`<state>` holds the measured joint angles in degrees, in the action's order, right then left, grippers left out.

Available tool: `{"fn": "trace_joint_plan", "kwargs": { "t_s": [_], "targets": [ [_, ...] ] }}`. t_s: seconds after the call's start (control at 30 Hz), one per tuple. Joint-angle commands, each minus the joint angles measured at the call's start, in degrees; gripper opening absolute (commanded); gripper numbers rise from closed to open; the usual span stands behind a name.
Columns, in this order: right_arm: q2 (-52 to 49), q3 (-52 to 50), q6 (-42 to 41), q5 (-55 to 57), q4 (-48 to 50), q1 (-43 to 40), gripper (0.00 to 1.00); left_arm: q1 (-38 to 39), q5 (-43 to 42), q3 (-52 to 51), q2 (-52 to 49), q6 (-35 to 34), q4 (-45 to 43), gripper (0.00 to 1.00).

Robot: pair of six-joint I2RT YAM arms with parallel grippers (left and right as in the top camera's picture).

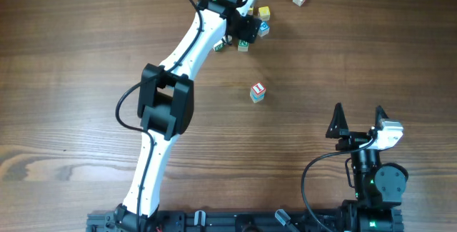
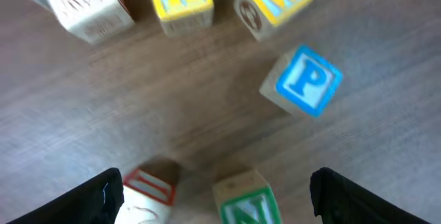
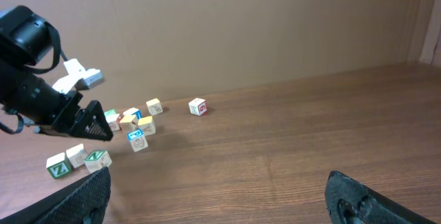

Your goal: Form a tower

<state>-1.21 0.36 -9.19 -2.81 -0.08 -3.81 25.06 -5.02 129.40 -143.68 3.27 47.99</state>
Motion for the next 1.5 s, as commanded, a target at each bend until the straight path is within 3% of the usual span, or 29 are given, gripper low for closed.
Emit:
{"fn": "trace_joint_plan", "kwargs": {
  "t_s": [0.0,0.2,0.33,0.4,0.53,0.8,0.83,0.87,1.1,1.2,1.37,1.47],
  "targets": [
    [0.4,-0.1,0.0,-0.7,0.1,0.2,1.0,2.6,-1.6,0.4,1.0,-1.2,2.9,0.86],
    [0.4,-0.1,0.0,-0.7,0.1,0.2,1.0,4.6,-1.3,-1.0,0.8,-1.3,4.8,0.8],
    [0.4,-0.1,0.1,-0.7,0.1,0.2,1.0,3.3,1.0,-1.3,0.4,-6.8,3.3,0.83],
    [0.4,-0.1,0.0,-0.7,0.1,0.2,1.0,3.4,1.0,-1.3,0.4,-7.2,3.5,1.0],
    [0.4,-0.1,0.0,-0.7,0.1,0.2,1.0,4.3,6.6,-1.4,0.3,-10.2,2.3,1.0],
    [0.4,-0.1,0.0,-0.7,0.1,0.2,1.0,4.3,5.5,-7.4,0.3,-17.1,-1.3,0.93],
    [0.4,-0.1,0.1,-0.7,0.1,0.2,1.0,4.3,5.5,-7.7,0.3,-17.2,-1.8,0.89],
    [0.4,-0.1,0.0,-0.7,0.1,0.2,1.0,4.3,5.5,-7.7,0.3,-17.2,-2.4,0.74],
    [0.4,-0.1,0.0,-0.7,0.1,0.2,1.0,4.3,8.6,-7.6,1.4,-17.2,-3.1,0.24],
    [0.4,-0.1,0.1,-0.7,0.1,0.2,1.0,4.3,11.6,-7.6,6.0,-16.3,-0.9,0.18],
    [0.4,-0.1,0.0,-0.7,0.1,0.2,1.0,4.7,10.1,-7.6,20.8,-6.2,8.6,0.11],
    [0.4,-0.1,0.0,-0.7,0.1,0.2,1.0,4.8,-3.0,-7.6,29.5,5.6,19.3,0.09]
  ]
}}
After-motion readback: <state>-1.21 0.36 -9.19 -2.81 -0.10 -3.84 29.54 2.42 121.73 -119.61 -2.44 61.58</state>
